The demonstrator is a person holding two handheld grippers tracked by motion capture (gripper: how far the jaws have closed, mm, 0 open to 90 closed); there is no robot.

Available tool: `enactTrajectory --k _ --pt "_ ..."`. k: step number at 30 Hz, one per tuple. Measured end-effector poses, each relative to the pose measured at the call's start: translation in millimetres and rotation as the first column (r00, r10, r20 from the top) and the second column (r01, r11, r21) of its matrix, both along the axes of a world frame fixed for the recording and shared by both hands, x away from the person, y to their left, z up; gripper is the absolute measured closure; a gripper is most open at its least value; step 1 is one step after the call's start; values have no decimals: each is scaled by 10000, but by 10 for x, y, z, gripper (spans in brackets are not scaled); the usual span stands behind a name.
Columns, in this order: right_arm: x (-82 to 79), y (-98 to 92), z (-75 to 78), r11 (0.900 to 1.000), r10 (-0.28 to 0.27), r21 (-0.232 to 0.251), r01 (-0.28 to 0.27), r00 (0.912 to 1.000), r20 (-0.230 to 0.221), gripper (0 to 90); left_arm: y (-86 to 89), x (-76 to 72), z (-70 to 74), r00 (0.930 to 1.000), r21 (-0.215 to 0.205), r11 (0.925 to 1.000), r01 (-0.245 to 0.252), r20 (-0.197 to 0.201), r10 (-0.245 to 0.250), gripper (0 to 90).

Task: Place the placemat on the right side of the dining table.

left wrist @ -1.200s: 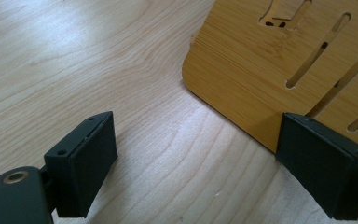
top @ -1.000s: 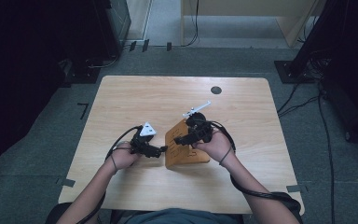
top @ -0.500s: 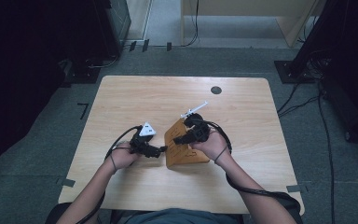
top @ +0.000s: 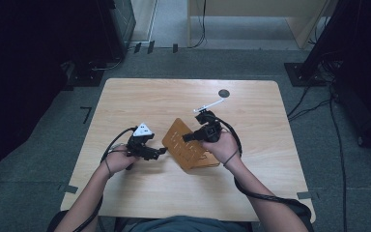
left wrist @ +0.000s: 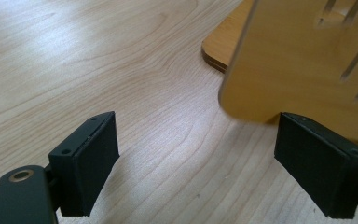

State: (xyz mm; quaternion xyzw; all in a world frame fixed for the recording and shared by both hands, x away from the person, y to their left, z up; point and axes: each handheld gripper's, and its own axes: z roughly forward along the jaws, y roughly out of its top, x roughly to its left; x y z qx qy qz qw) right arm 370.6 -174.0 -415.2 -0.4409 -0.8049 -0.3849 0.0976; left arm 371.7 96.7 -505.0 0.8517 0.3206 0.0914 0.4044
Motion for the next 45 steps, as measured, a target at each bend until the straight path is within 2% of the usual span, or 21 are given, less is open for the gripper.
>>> enactTrajectory --k 4,6,9,12,17,21,23,25,29,32,36,40,42,45 --pt "-22 -54 116 9996 -216 169 206 9981 573 878 -35 -13 -41 9999 220 9997 102 -76 -101 128" --pt "-32 -72 169 9996 -284 70 279 9955 906 877 -51 -19 -58 9999 319 9994 138 -71 -135 128" --pt "-59 -96 241 9959 -439 -703 577 9820 1838 877 -71 -25 -78 9998 519 9985 192 -81 -188 128" --pt "-79 -115 281 9860 -528 -1405 896 9677 2464 877 -85 -29 -92 9998 571 9982 188 -117 -181 128" --pt "-86 -154 310 9681 -631 -2127 1324 9505 3043 877 -92 -26 -100 9998 557 9983 195 -42 -193 128" --pt "-98 -166 319 9463 -608 -2748 1703 9285 3663 877 -95 -28 -105 9998 595 9980 196 26 -198 128" --pt "-100 -174 323 9391 -613 -2904 1838 9210 3848 877 -93 -29 -108 9997 622 9978 228 60 -232 127" --pt "-96 -187 321 9341 -608 -3015 1910 9176 3928 877 -92 -32 -112 9995 673 9974 272 141 -283 127" --pt "-94 -206 306 9209 -611 -3261 2138 9050 4210 877 -92 -49 -132 9979 792 9958 463 414 -497 122" --pt "-89 -227 300 9142 -662 -3347 2284 8990 4329 877 -95 -53 -134 9975 842 9952 494 459 -534 120" --pt "-79 -259 286 9076 -733 -3424 2429 8947 4405 877 -91 -49 -134 9975 816 9954 510 446 -548 120" --pt "-63 -299 265 8968 -775 -3600 2574 8922 4449 877 -90 -49 -134 9975 827 9952 517 445 -555 120" --pt "-55 -317 258 8951 -860 -3594 2638 8932 4415 877 -90 -49 -134 9975 824 9953 515 444 -553 120" --pt "-49 -337 260 8905 -911 -3629 2744 8890 4488 877 -91 -50 -132 9974 868 9948 527 446 -567 120"
